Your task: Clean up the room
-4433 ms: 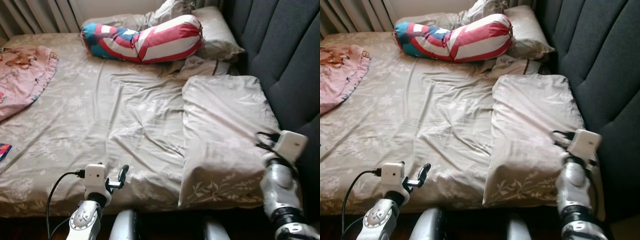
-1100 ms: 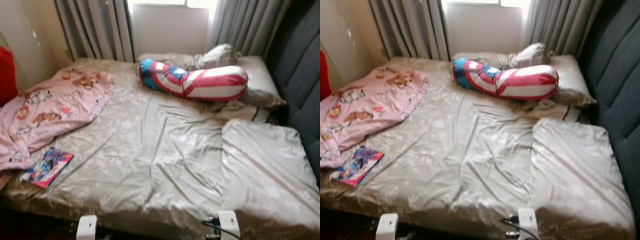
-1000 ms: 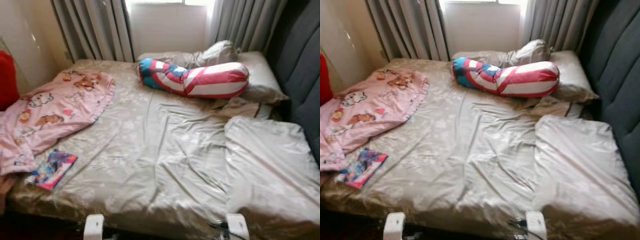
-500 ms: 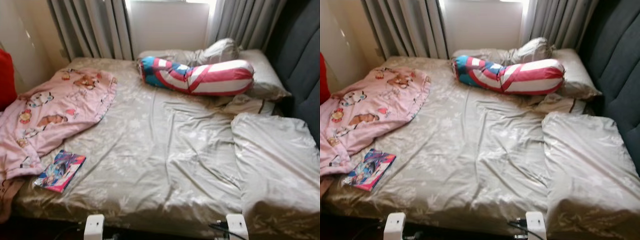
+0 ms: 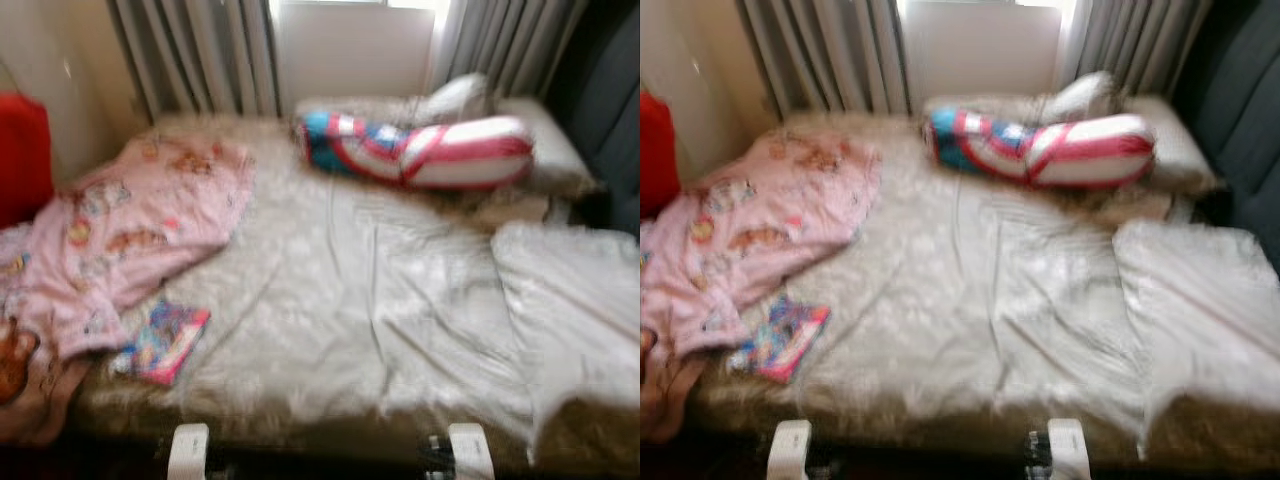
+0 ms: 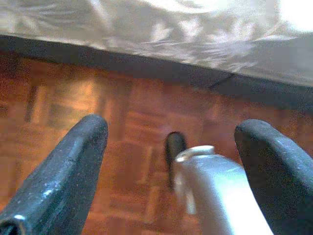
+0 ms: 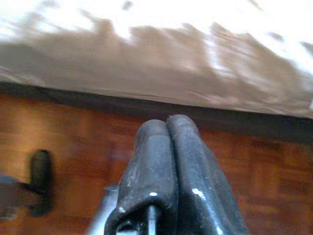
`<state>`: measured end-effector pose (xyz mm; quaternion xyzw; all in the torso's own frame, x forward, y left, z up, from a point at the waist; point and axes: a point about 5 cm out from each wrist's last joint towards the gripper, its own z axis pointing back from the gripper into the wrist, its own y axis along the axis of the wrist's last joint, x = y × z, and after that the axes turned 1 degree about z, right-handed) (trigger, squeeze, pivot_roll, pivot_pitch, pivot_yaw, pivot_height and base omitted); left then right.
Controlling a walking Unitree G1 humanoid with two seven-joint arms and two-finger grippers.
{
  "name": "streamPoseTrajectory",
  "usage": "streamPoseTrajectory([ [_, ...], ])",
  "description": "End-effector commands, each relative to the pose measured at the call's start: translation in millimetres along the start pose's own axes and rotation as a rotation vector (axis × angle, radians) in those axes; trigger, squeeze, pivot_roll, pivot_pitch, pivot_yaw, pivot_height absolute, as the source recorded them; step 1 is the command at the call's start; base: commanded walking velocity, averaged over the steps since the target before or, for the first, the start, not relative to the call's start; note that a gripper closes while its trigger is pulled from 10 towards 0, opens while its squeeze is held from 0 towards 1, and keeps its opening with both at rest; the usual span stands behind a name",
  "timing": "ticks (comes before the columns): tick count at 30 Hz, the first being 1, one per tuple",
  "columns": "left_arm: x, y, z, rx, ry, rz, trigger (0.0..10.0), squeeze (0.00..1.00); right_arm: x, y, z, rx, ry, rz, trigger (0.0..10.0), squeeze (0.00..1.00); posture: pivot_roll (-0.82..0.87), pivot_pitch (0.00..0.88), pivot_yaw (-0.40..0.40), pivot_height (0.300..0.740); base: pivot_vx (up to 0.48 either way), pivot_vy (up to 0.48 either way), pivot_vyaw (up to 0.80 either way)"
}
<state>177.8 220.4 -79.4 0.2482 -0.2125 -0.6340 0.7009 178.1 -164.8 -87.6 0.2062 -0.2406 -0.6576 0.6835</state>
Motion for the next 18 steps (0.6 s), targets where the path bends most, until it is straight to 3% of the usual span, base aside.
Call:
streamPoseTrajectory([
  [1,5.4,-1.1,-0.7,-0.01,-0.014,-0.007,10.0,0.0,9.5,-2.9,0.8,-0.01,-0.025,-0.003,10.0,0.0,-0.01,0.022,-0.013,0.74,0.0,0.371,0.0],
  [9,6.0,-1.3,-0.7,-0.011,-0.015,-0.007,10.0,0.0,7.4,-0.9,0.4,0.0,-0.018,-0.009,10.0,0.0,-0.01,0.019,-0.014,0.74,0.0,0.372,0.0],
  [10,6.0,-1.3,-0.7,-0.011,-0.015,-0.008,10.0,0.0,7.4,-0.5,0.4,0.002,-0.017,-0.009,10.0,0.85,-0.01,0.019,-0.014,0.74,0.0,0.375,0.0],
  [11,6.1,-1.5,-0.7,-0.011,-0.016,-0.008,10.0,0.0,7.7,-0.4,0.4,0.003,-0.016,-0.008,10.0,1.0,-0.01,0.017,-0.015,0.74,0.0,0.375,0.0],
  [18,6.3,-2.1,-0.6,-0.013,-0.018,-0.01,10.0,0.0,12.6,-0.6,0.7,0.004,-0.028,-0.007,10.0,1.0,-0.01,0.012,-0.015,0.74,0.0,0.371,0.0],
])
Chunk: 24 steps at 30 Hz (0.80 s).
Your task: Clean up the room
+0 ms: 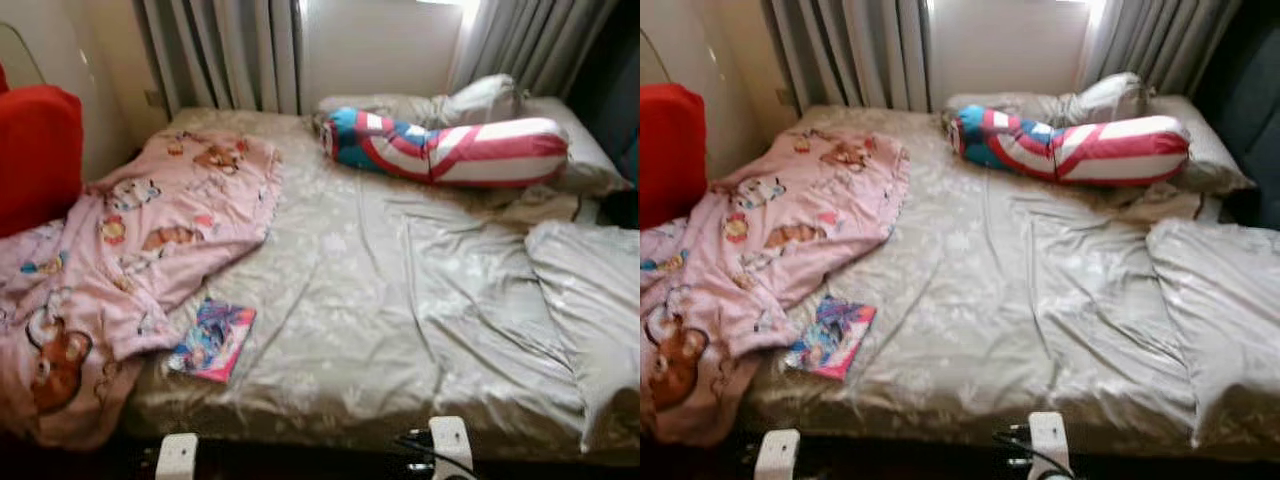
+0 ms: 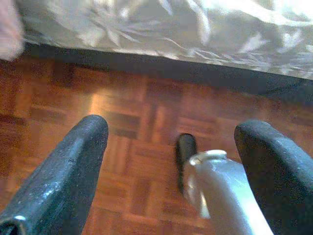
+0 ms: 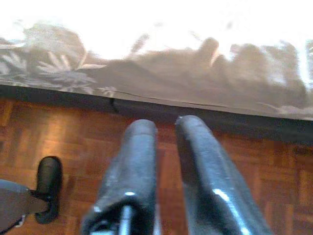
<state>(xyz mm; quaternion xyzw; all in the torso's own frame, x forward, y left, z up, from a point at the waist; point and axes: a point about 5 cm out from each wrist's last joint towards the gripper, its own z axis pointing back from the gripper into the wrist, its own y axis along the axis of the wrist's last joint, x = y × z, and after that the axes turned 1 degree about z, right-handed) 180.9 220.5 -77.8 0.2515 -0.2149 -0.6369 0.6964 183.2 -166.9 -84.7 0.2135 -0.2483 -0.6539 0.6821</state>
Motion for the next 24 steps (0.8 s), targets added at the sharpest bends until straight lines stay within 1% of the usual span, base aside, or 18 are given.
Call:
streamPoseTrajectory([
  [1,6.3,-5.6,0.2,-0.022,-0.016,0.0,10.0,0.0,10.5,-6.5,1.8,-0.019,-0.027,-0.009,10.0,1.0,-0.01,0.009,-0.015,0.74,0.0,0.368,0.0],
  [11,5.9,-6.0,0.3,-0.023,-0.016,-0.002,10.0,0.0,8.6,-7.8,2.0,-0.023,-0.022,-0.008,10.0,1.0,-0.01,0.012,-0.015,0.74,0.0,0.359,0.0],
  [12,5.9,-6.0,0.3,-0.023,-0.016,-0.002,10.0,0.0,7.5,-8.0,1.9,-0.025,-0.022,-0.007,10.0,0.96,-0.01,0.012,-0.015,0.74,0.0,0.36,0.0],
  [13,6.0,-6.0,0.3,-0.023,-0.016,-0.001,10.0,0.0,5.9,-8.3,1.9,-0.027,-0.02,-0.007,10.0,0.15,-0.01,0.012,-0.015,0.74,0.0,0.36,0.0],
  [14,6.0,-6.0,0.3,-0.024,-0.016,-0.002,10.0,0.0,5.3,-8.4,1.9,-0.028,-0.019,-0.007,10.0,0.15,-0.01,0.012,-0.015,0.74,0.0,0.36,0.0],
  [15,6.0,-6.0,0.3,-0.023,-0.016,-0.002,10.0,0.0,5.1,-8.4,1.9,-0.028,-0.018,-0.007,10.0,0.0,-0.01,0.02,-0.016,0.74,0.0,0.356,0.0],
  [22,5.9,-5.7,0.2,-0.023,-0.016,-0.001,10.0,0.0,5.0,-7.9,1.7,-0.03,-0.013,-0.016,10.0,0.0,-0.01,0.024,-0.016,0.74,0.0,0.357,0.0],
  [23,5.9,-5.7,0.3,-0.023,-0.016,-0.002,10.0,0.0,5.4,-7.7,1.7,-0.028,-0.011,-0.023,10.0,0.44,-0.01,0.024,-0.016,0.74,0.0,0.36,0.0],
  [24,5.9,-5.7,0.2,-0.022,-0.016,-0.002,10.0,0.0,5.9,-7.5,1.7,-0.027,-0.011,-0.025,10.0,0.99,-0.01,0.025,-0.016,0.74,0.0,0.356,0.0],
])
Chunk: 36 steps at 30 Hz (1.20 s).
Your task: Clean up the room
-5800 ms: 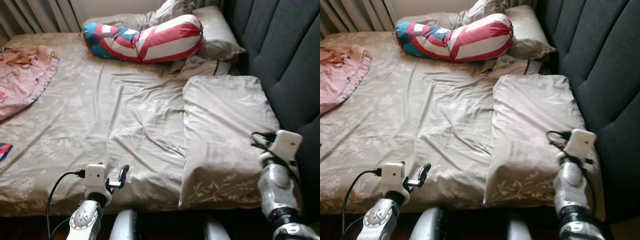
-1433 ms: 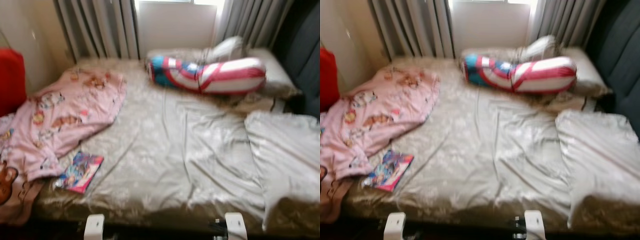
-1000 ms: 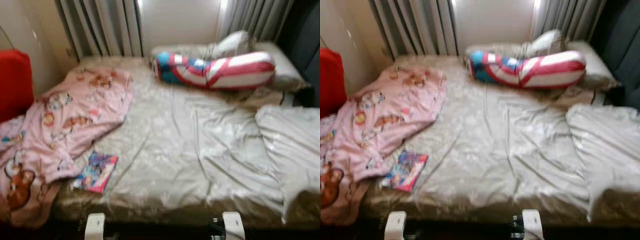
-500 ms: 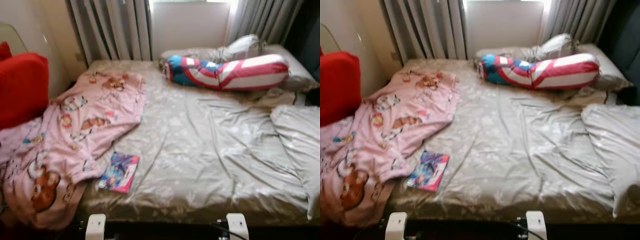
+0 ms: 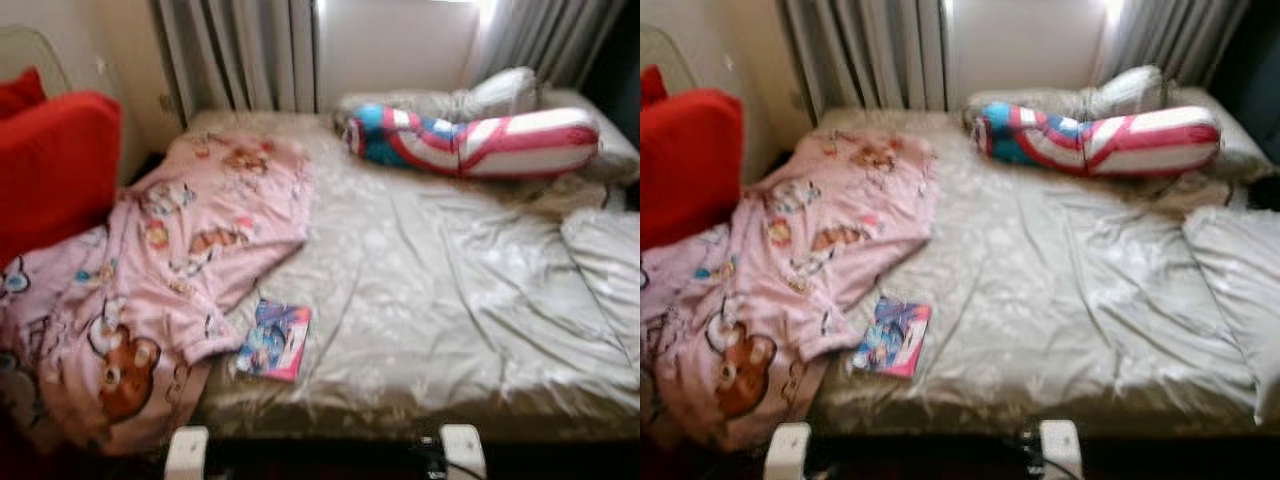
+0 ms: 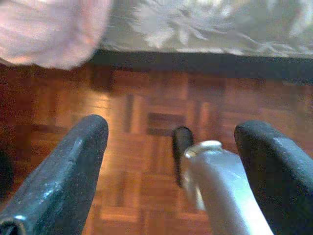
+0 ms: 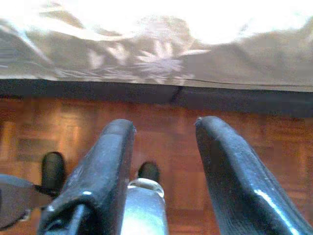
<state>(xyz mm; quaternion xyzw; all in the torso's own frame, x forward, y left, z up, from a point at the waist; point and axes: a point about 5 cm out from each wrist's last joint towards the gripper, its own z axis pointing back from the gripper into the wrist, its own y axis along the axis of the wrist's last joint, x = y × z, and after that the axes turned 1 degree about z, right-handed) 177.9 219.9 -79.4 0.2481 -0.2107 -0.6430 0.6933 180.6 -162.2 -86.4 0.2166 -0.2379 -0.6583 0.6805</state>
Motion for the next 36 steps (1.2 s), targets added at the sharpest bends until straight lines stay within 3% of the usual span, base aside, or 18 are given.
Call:
streamPoseTrajectory([
  [1,5.6,-2.2,-0.5,-0.011,-0.013,0.011,10.0,0.0,11.3,-4.4,1.4,-0.013,-0.026,-0.013,10.0,1.0,-0.01,0.025,-0.016,0.74,0.0,0.36,0.0],
  [5,5.7,-2.1,-0.5,-0.011,-0.013,0.012,10.0,0.0,12.6,-5.1,1.6,-0.015,-0.028,-0.008,10.0,1.0,-0.01,0.025,-0.016,0.74,0.0,0.36,0.0],
  [6,5.7,-2.1,-0.5,-0.011,-0.013,0.012,10.0,0.0,13.1,-5.5,1.7,-0.017,-0.028,-0.005,10.0,0.49,-0.01,0.025,-0.016,0.74,0.0,0.36,0.0],
  [7,5.7,-2.1,-0.5,-0.011,-0.013,0.012,10.0,0.0,13.1,-5.5,1.7,-0.017,-0.028,-0.005,10.0,0.49,-0.01,0.025,-0.016,0.74,0.0,0.36,0.0],
  [8,5.7,-2.1,-0.5,-0.011,-0.014,0.012,10.0,0.0,13.5,-5.5,1.7,-0.018,-0.028,-0.003,10.0,0.0,-0.01,0.025,-0.016,0.74,0.0,0.356,0.0],
  [22,5.4,-2.0,-0.5,-0.01,-0.013,0.01,10.0,0.0,11.0,-5.8,1.5,-0.025,-0.022,0.006,10.0,0.0,-0.01,0.029,-0.016,0.74,0.0,0.339,0.0],
  [36,6.3,-1.4,-0.5,-0.003,-0.018,0.011,10.0,0.0,10.3,-7.2,1.8,-0.028,-0.016,0.01,10.0,0.0,-0.01,0.031,-0.018,0.74,0.0,0.0,0.0],
])
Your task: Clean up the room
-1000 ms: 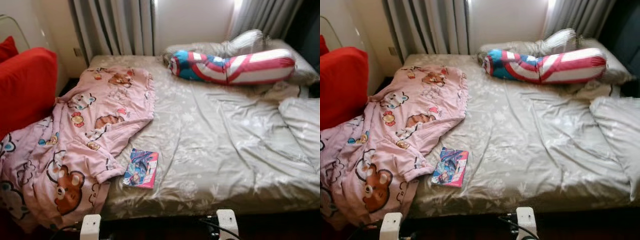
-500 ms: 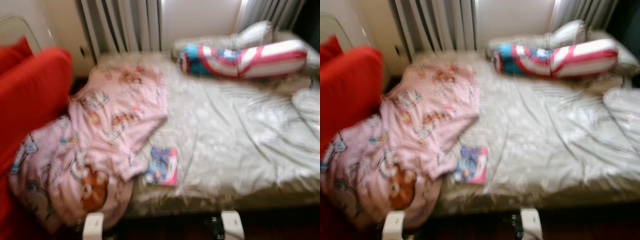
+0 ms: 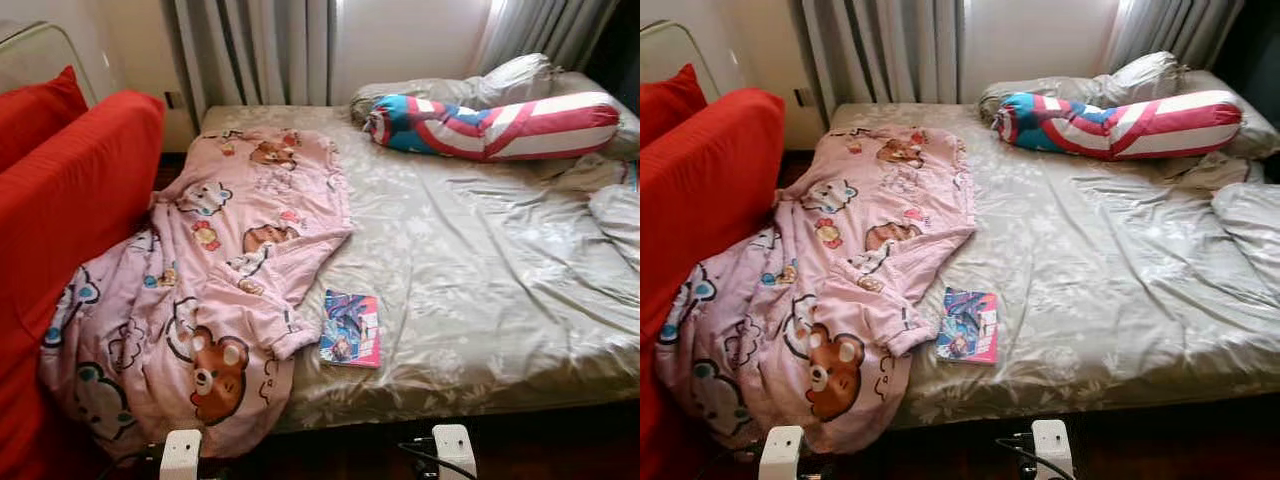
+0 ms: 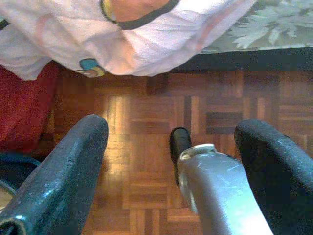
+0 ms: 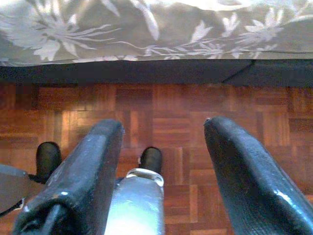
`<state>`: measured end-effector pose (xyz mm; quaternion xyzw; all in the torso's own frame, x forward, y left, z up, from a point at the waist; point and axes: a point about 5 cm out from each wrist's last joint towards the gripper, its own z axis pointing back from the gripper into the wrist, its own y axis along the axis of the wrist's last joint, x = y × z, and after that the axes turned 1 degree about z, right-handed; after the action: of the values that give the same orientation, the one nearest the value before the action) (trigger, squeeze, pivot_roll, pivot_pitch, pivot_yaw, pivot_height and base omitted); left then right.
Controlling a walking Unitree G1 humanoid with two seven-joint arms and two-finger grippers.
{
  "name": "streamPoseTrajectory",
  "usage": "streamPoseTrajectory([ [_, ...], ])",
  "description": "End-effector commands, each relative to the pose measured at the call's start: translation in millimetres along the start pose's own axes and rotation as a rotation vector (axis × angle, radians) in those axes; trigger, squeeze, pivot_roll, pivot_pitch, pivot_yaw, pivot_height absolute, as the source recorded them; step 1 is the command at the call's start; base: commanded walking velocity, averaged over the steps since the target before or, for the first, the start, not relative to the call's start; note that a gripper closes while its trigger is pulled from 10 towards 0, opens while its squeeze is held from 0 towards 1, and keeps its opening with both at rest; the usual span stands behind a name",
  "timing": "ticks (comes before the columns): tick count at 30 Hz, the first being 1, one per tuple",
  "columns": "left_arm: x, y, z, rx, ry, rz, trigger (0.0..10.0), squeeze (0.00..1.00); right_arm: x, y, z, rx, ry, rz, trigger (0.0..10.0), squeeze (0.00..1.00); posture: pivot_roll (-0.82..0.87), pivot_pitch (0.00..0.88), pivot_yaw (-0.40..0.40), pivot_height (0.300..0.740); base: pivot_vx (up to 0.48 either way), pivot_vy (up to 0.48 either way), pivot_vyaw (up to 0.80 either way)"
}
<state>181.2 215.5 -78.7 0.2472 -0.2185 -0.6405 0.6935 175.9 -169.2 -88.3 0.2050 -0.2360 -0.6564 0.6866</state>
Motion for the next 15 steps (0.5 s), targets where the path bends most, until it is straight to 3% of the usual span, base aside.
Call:
streamPoseTrajectory([
  [1,1.8,-3.9,0.6,-0.009,-0.008,0.004,10.0,0.0,3.8,-2.8,0.7,-0.008,-0.007,-0.006,10.0,0.0,-0.01,0.031,-0.018,0.74,0.0,0.0,0.0],
  [12,1.5,-4.7,0.7,-0.019,-0.013,0.002,10.0,0.0,4.0,-8.1,2.3,-0.009,0.017,0.017,10.0,0.0,-0.01,0.032,-0.017,0.74,0.0,0.0,0.0],
  [15,1.1,-4.8,0.7,-0.021,-0.012,0.002,10.0,0.0,0.2,-5.7,1.9,0.006,0.033,0.01,10.0,0.0,-0.01,0.031,-0.016,0.74,0.187,0.0,0.57],
])
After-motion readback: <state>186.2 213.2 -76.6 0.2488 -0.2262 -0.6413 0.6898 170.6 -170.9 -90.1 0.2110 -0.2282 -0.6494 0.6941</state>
